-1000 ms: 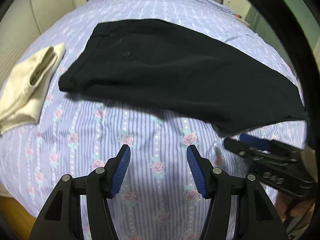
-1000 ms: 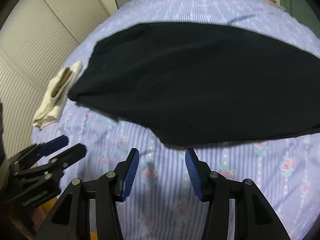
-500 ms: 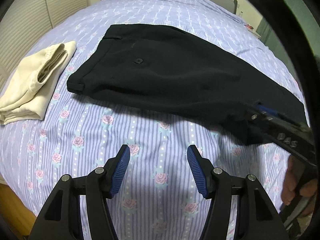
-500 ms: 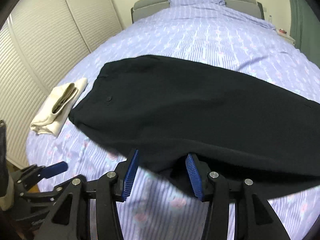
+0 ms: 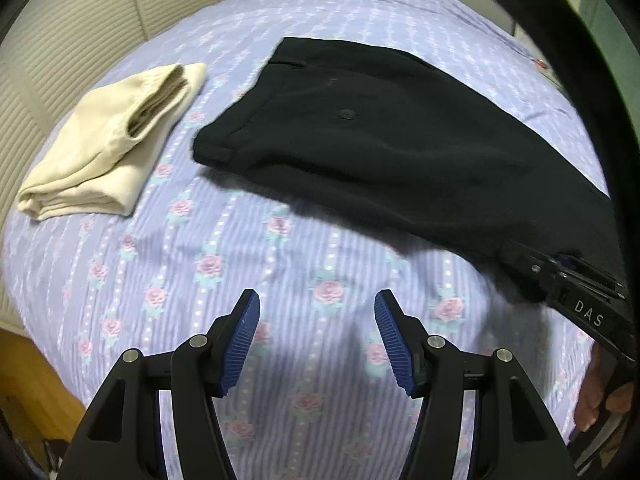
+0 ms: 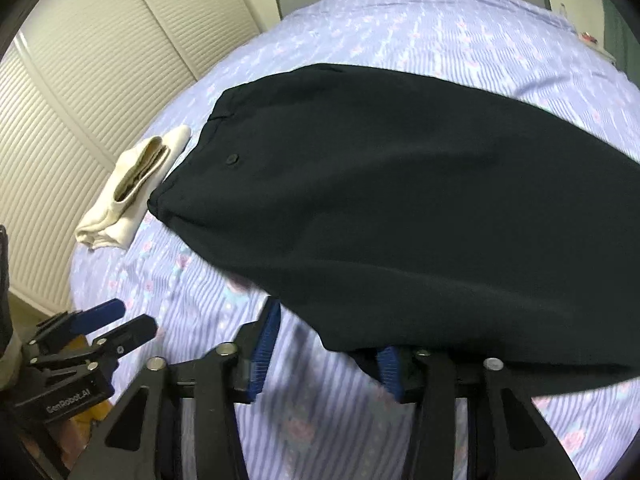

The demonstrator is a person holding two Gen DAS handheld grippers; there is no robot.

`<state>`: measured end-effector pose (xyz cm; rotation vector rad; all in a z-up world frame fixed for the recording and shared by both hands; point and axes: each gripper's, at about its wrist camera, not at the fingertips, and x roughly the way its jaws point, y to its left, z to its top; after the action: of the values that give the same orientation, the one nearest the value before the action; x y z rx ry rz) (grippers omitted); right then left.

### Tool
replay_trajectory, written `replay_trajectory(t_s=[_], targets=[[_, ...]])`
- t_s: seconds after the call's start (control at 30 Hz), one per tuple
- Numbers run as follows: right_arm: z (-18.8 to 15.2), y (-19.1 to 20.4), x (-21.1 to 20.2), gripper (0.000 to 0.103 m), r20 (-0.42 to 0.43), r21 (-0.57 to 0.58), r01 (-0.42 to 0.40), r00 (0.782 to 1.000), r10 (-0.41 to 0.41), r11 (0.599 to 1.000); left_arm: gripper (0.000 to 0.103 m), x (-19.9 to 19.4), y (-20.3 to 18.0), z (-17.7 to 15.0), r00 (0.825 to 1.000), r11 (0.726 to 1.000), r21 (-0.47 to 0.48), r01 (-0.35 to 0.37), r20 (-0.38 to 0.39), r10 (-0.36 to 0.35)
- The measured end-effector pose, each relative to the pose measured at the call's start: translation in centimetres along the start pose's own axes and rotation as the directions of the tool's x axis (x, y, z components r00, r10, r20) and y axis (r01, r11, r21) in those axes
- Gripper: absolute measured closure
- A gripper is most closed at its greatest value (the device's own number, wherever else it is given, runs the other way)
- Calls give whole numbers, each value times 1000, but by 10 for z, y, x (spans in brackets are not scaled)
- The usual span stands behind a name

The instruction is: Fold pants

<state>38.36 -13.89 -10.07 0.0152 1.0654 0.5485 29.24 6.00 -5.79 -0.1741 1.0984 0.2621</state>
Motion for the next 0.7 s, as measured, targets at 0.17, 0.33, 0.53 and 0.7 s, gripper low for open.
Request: replay_trajectory(t_s=[0.17,0.33,0.53,0.7], targets=[[-12,0,-21,87,-28,32,-86,996,86,996,44,-4,19,5,999,998,-55,-30,12,31],[-31,7,6,88,-157,-4,-32,987,31,999,44,1,41,17,996,992,-88,-89,9,90],[-36,7,-7,63,-192,22,25,981,-20,999,40,2,58,37,991,989,-69,-131,28,133],[-36,21,-48,62,-177,50,-9,984,18,999,38,-5,65,52,995,995,-61,-85,49,88]])
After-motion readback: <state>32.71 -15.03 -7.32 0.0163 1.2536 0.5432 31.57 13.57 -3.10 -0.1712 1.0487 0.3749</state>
